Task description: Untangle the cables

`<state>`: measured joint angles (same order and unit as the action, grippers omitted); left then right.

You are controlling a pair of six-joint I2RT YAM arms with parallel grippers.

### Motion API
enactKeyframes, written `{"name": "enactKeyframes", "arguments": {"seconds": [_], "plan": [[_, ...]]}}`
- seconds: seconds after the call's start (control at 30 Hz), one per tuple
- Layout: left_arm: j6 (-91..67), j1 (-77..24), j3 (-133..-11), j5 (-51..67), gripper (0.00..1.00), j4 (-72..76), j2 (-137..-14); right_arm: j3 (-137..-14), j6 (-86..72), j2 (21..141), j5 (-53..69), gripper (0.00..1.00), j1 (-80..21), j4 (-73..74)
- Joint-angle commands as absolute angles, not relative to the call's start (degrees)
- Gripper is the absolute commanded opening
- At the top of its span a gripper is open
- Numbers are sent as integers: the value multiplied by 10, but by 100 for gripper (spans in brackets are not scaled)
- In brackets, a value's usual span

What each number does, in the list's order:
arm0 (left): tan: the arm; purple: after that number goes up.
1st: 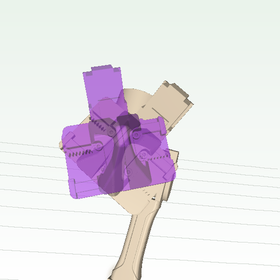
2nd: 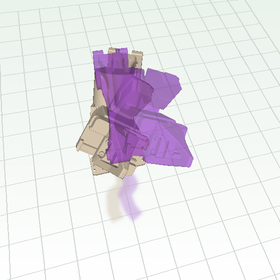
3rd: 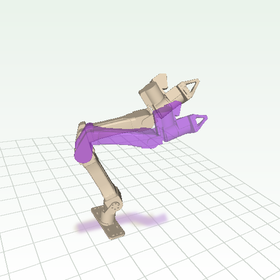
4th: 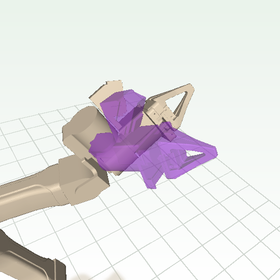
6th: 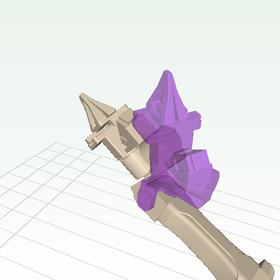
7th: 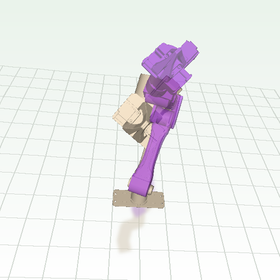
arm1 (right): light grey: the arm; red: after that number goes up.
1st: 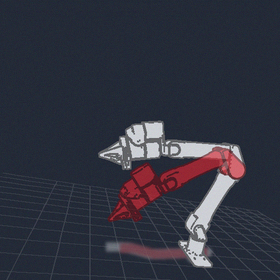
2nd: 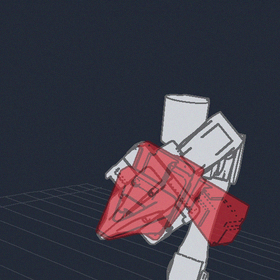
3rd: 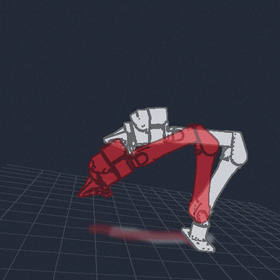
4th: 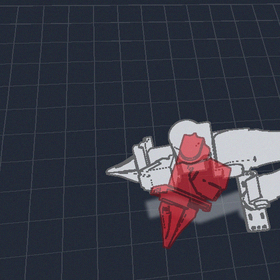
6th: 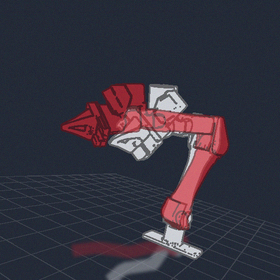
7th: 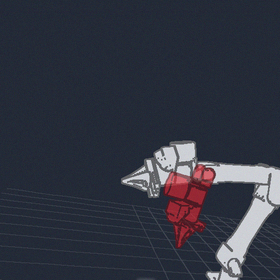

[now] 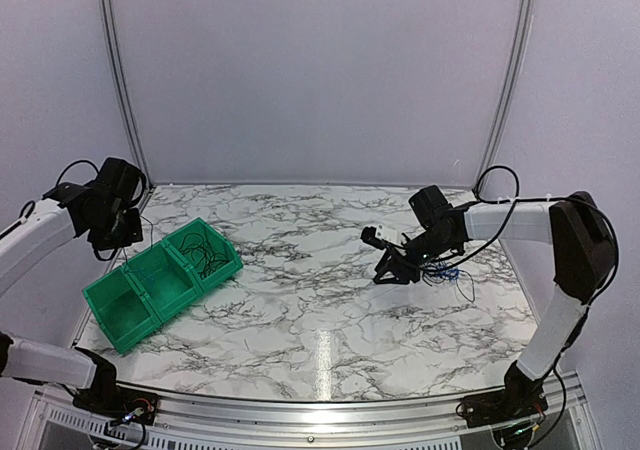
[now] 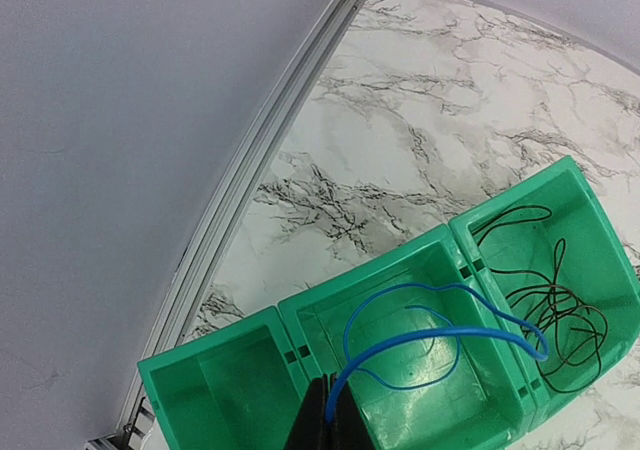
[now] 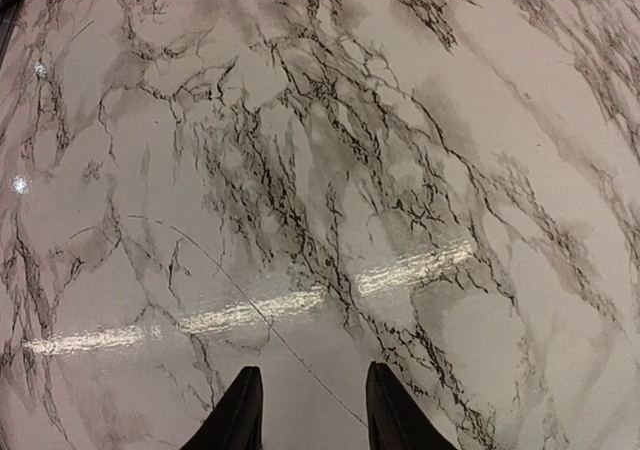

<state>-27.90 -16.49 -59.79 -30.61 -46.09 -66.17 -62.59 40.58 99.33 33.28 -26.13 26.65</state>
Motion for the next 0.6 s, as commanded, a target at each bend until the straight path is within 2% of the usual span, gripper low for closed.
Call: {"name": "enactKeyframes", "arguments": {"seconds": [0.0,0.33,0.57], "plan": [[-266,-162,-597,-302,0,-408,-706,-641,413,999,324,37,-266,274],[-310,-162,-512,-276,0,-290,-770,-641,419,1002,318,37,-266,277],[-345,-163,-462,-242,0,-283,-781,-644,423,1010,318,37,-267,284]]}}
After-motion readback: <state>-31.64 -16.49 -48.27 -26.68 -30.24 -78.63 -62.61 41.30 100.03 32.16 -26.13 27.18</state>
